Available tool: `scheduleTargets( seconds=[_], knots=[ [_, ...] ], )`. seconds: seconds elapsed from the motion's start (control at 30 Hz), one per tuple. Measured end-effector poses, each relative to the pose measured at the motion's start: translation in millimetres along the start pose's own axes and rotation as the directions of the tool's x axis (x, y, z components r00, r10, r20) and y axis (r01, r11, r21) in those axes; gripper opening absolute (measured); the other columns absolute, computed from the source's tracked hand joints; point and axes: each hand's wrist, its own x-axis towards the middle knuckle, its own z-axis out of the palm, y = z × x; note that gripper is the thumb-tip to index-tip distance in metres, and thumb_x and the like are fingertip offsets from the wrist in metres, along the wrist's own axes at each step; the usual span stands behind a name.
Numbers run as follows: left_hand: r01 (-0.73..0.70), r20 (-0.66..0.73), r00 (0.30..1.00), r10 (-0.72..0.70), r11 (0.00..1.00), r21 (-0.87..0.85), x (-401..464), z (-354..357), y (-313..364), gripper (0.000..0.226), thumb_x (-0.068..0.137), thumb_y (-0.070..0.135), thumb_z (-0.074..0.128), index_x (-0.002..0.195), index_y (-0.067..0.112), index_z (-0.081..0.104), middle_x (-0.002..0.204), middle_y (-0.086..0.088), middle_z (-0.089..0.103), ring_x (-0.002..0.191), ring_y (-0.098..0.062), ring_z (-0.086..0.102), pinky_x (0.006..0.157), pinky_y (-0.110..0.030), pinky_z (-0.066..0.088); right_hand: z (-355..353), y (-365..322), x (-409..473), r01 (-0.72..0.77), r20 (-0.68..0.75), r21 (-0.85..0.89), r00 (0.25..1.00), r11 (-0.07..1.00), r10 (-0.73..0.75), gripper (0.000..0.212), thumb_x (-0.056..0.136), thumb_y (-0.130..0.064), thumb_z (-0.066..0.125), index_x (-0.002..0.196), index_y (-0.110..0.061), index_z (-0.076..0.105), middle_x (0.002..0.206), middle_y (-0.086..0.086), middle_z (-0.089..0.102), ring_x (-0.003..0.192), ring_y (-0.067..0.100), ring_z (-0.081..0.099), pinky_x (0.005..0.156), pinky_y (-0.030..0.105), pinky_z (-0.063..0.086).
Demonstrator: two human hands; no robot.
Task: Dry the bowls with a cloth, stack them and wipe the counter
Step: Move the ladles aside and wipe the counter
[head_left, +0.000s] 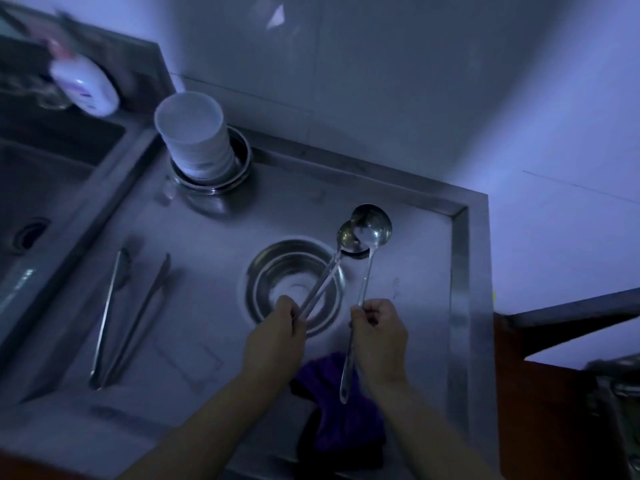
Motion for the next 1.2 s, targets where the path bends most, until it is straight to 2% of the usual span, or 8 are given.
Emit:
scheduleTargets(
  seconds=[0.3, 0.47, 0.57, 0.67, 0.77, 0.97, 1.1, 1.2],
  knots=[
    [0.028, 0.048, 0.999, -0.027, 0.999, -0.024, -22.2, -37.4, -43.0, 0.018, 0.092, 0.028, 0.050, 0.082, 0.021, 0.037, 0.070, -0.001, 0.055, 0.071, -0.031, 0.058, 0.062, -0.035, 0.042, 13.7, 1.5, -47.5, 0.036, -0.055, -0.081, 0.998, 0.996, -0.041, 0.021, 0.087, -0.013, 0.064, 0.072, -0.023, 0.053, 0.065, -0.004, 0.061, 0.059, 0.001, 0.055, 0.054, 0.011, 0.041],
    [0.149, -0.022, 0.988, -0.152, 0.985, -0.091, -39.6, -60.4, -76.6, 0.016, 0.091, 0.022, 0.051, 0.082, 0.020, 0.038, 0.064, 0.001, 0.052, 0.064, -0.028, 0.055, 0.055, -0.034, 0.037, 58.6, -12.3, -72.1, -0.013, 0.097, -0.113, 0.995, 0.993, 0.024, 0.021, 0.085, -0.016, 0.065, 0.070, -0.023, 0.053, 0.060, -0.006, 0.061, 0.053, -0.002, 0.055, 0.048, 0.009, 0.039],
    [0.255, -0.082, 0.961, -0.265, 0.960, -0.118, -47.3, -80.8, -104.2, 0.014, 0.088, 0.022, 0.054, 0.088, 0.019, 0.041, 0.072, -0.002, 0.055, 0.068, -0.028, 0.056, 0.058, -0.033, 0.038, 97.4, -24.0, -88.2, -0.045, 0.223, -0.107, 0.972, 0.993, 0.068, 0.021, 0.085, -0.016, 0.066, 0.070, -0.026, 0.054, 0.063, -0.008, 0.062, 0.053, 0.001, 0.054, 0.054, 0.020, 0.045],
    [0.350, -0.112, 0.923, -0.368, 0.925, -0.149, -49.9, -97.8, -132.9, 0.015, 0.085, 0.018, 0.057, 0.090, 0.017, 0.043, 0.077, -0.003, 0.056, 0.074, -0.029, 0.057, 0.062, -0.034, 0.040, 130.7, -36.7, -101.6, -0.012, 0.325, -0.129, 0.944, 0.992, 0.053, 0.024, 0.086, -0.015, 0.065, 0.069, -0.024, 0.052, 0.062, -0.011, 0.057, 0.054, -0.006, 0.053, 0.052, 0.008, 0.041],
    [0.396, -0.124, 0.900, -0.419, 0.902, -0.173, -50.1, -110.5, -157.0, 0.012, 0.085, 0.017, 0.056, 0.089, 0.017, 0.044, 0.076, 0.001, 0.055, 0.075, -0.027, 0.057, 0.064, -0.034, 0.041, 157.3, -46.0, -108.8, -0.014, 0.396, -0.135, 0.916, 0.991, 0.067, 0.018, 0.087, -0.010, 0.063, 0.073, -0.013, 0.053, 0.060, -0.011, 0.054, 0.049, -0.016, 0.050, 0.047, 0.004, 0.037],
    [0.362, -0.149, 0.914, -0.376, 0.925, -0.114, -41.0, -120.0, -181.5, 0.013, 0.088, 0.021, 0.056, 0.090, 0.019, 0.043, 0.068, 0.015, 0.046, 0.058, 0.000, 0.043, 0.053, -0.028, 0.030, 193.5, -53.2, -115.1, -0.098, 0.445, -0.157, 0.881, 0.983, 0.159, 0.012, 0.090, -0.015, 0.060, 0.082, -0.008, 0.056, 0.062, -0.006, 0.056, 0.050, 0.001, 0.051, 0.048, 0.013, 0.041],
    [0.361, -0.113, 0.925, -0.364, 0.932, -0.047, -33.1, -123.9, -190.0, 0.010, 0.089, 0.022, 0.052, 0.087, 0.020, 0.042, 0.069, 0.008, 0.052, 0.062, -0.016, 0.050, 0.059, -0.031, 0.036, 210.3, -57.6, -113.5, -0.102, 0.442, -0.164, 0.881, 0.981, 0.166, 0.013, 0.091, -0.015, 0.059, 0.081, -0.009, 0.054, 0.061, -0.007, 0.056, 0.049, 0.002, 0.051, 0.044, 0.010, 0.039],
    [0.340, -0.087, 0.937, -0.338, 0.941, 0.006, -31.0, -126.9, -194.4, 0.005, 0.092, 0.021, 0.048, 0.092, 0.018, 0.044, 0.079, 0.000, 0.058, 0.075, -0.027, 0.058, 0.063, -0.032, 0.038, 223.7, -60.1, -112.0, -0.114, 0.430, -0.179, 0.884, 0.977, 0.182, 0.011, 0.091, -0.015, 0.058, 0.085, -0.006, 0.055, 0.064, -0.006, 0.056, 0.054, 0.005, 0.052, 0.056, 0.019, 0.047]
  ],
)
